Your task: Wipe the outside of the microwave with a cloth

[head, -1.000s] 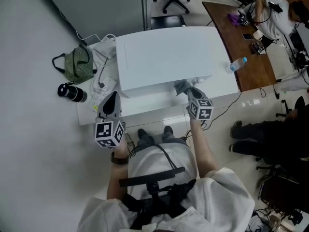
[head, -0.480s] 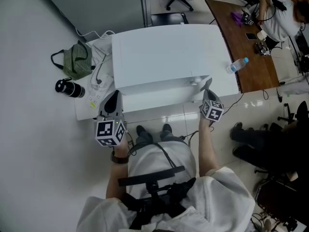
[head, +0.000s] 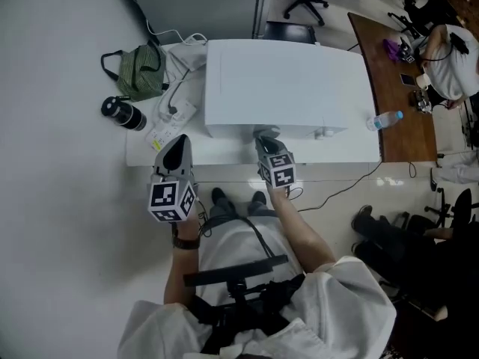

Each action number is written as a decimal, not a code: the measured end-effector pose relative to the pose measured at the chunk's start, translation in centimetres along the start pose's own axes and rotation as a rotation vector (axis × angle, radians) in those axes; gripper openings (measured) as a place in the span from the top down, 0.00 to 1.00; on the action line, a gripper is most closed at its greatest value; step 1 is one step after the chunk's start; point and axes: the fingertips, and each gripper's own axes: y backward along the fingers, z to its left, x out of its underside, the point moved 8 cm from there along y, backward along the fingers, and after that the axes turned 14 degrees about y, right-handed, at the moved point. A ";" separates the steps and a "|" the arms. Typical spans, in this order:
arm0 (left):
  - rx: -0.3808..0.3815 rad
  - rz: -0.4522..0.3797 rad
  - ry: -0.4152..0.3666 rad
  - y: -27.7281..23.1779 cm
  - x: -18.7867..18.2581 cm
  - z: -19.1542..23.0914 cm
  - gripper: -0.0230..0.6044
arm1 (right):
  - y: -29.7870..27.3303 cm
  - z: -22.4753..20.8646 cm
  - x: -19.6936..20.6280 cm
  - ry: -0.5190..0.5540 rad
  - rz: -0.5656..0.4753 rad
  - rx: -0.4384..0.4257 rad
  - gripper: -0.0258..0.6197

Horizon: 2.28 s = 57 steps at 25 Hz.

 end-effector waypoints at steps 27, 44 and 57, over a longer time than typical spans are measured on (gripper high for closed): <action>0.000 -0.008 0.020 1.1 -0.5 4.1 0.92 | -3.5 0.8 2.5 -0.023 0.109 0.079 0.92; 0.144 0.032 -0.071 -4.6 -0.3 -9.0 0.92 | 14.9 -22.3 20.2 -0.488 0.143 0.628 0.92; 0.064 0.007 -0.056 -3.3 -1.1 -5.1 0.92 | -0.1 -6.4 8.1 -0.101 0.084 0.097 0.92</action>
